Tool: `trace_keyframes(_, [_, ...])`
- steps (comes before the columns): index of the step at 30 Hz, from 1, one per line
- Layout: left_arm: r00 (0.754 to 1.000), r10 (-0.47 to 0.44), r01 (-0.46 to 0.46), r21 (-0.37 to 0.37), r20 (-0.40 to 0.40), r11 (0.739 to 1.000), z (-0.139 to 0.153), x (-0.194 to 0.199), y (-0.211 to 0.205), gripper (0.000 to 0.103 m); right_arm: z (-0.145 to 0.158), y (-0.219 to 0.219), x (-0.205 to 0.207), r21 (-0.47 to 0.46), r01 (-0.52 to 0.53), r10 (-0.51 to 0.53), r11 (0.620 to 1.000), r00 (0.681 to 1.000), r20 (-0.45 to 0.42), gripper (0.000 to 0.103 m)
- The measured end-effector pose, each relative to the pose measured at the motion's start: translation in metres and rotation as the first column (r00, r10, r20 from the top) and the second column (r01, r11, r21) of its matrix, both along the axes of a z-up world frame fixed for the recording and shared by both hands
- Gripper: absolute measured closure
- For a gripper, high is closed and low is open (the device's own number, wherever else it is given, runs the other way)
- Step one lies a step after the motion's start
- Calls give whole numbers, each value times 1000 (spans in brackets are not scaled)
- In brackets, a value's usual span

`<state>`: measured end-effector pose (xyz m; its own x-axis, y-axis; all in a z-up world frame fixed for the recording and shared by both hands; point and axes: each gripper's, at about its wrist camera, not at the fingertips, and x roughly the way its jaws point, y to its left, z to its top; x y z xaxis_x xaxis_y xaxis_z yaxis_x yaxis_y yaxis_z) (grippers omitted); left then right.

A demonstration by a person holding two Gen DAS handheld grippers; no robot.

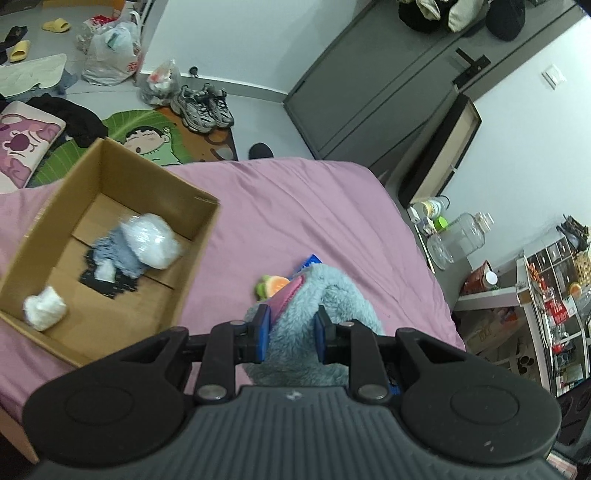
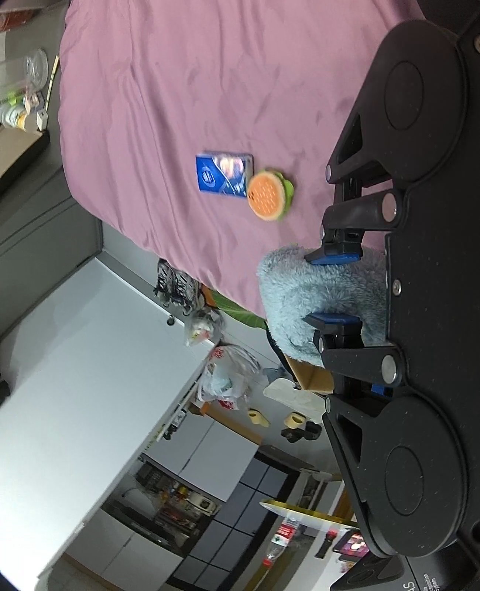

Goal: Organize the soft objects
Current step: 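Carry the grey fuzzy ball with both tools over the cardboard box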

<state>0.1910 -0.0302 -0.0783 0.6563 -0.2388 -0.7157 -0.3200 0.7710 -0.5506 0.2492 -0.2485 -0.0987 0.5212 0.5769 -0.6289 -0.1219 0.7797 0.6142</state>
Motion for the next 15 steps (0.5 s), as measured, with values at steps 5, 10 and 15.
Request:
trace_keyframes(5, [1000, 23, -23, -4, -5, 1000, -1, -9, 24, 80, -1, 26, -7, -4, -21, 20, 1000, 1000, -14, 78])
trace_keyframes(10, [999, 45, -45, -2, -13, 999, -7, -19, 51, 80, -6, 52, -9, -21, -55, 54, 998, 998, -38, 78])
trace_keyframes(15, [998, 54, -55, -25, -24, 998, -15, -23, 75, 80, -6, 76, -11, -52, -86, 83, 995, 995, -53, 78])
